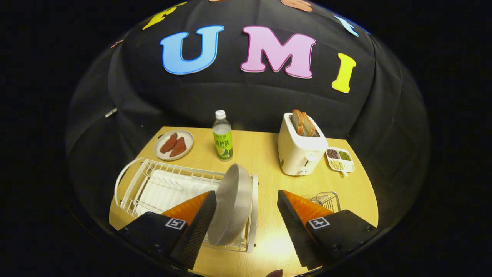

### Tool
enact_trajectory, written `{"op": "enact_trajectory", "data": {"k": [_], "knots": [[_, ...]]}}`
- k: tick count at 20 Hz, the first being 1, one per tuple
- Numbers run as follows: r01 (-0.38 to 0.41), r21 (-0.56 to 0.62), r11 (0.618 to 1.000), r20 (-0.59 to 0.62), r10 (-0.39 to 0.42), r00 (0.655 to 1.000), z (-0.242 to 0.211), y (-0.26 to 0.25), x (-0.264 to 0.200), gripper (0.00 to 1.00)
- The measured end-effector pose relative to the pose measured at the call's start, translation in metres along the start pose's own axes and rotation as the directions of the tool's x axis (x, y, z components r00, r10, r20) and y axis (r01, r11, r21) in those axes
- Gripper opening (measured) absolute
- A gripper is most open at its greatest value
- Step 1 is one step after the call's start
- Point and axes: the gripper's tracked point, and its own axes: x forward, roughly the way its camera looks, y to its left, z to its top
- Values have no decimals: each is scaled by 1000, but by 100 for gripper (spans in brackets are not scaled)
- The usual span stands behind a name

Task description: Take the plate from the dish rack, then take the spoon from the basket and place it into the plate.

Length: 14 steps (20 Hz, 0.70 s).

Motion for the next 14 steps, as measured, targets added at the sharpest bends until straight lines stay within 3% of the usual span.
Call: {"op": "enact_trajectory", "data": {"k": [2, 4, 7, 14], "knots": [[37, -5, 999, -48, -37, 998, -11, 1, 19, 93], [53, -1, 999, -102, -53, 993, -23, 6, 35, 75], [117, -25, 993, -98, -119, 988, -22, 2, 43, 39], [252, -164, 954, 13, -254, 967, 21, 15, 29, 30]]}}
